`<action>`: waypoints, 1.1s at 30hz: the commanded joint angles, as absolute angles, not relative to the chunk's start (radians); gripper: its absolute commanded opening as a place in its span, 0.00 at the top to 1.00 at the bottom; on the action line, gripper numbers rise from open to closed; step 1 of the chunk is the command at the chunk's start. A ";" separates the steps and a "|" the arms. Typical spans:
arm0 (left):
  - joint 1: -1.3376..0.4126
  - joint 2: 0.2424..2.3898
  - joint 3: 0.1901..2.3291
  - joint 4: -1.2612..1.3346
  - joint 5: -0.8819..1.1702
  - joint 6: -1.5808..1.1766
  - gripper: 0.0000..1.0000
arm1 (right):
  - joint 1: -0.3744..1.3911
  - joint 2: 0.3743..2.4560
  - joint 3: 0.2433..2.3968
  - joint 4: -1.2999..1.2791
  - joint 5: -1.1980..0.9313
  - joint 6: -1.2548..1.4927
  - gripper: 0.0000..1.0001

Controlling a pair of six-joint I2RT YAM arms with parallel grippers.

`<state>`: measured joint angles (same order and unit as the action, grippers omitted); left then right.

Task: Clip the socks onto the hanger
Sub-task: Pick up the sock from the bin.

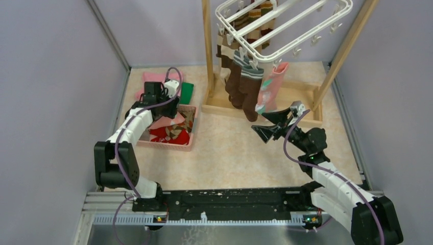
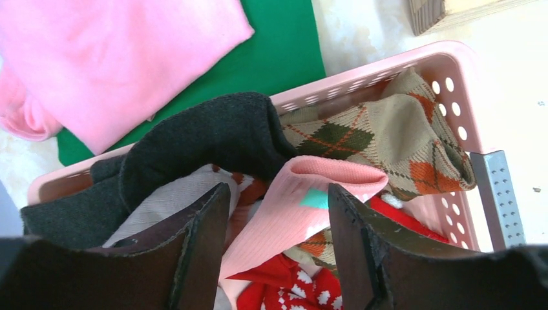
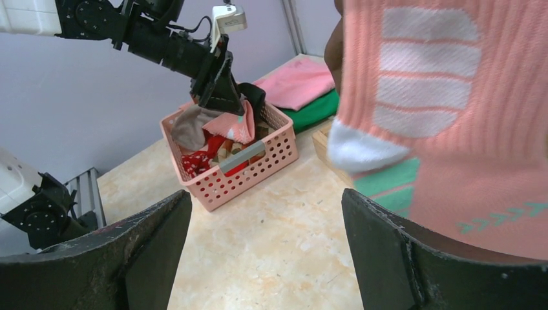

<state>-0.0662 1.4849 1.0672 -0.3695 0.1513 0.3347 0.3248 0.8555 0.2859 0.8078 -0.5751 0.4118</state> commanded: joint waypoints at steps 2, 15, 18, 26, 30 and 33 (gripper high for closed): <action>-0.063 1.511 1.051 -0.363 0.190 0.344 0.43 | 0.324 0.873 0.273 0.877 -0.563 0.409 0.14; -0.061 1.443 1.105 -0.483 0.247 0.302 0.91 | 0.325 0.870 0.279 0.864 -0.567 0.410 0.14; -0.061 1.335 1.069 -0.474 0.256 0.288 0.94 | 0.325 0.875 0.284 0.863 -0.575 0.412 0.14; -0.061 0.919 0.844 -0.274 0.422 0.288 1.00 | 0.325 0.902 0.309 0.871 -0.615 0.430 0.14; -0.061 0.778 0.804 -0.168 0.440 0.243 1.00 | 0.325 0.904 0.331 0.870 -0.658 0.439 0.15; -0.061 0.755 0.838 -0.167 0.452 0.202 1.00 | 0.326 0.905 0.339 0.873 -0.682 0.446 0.15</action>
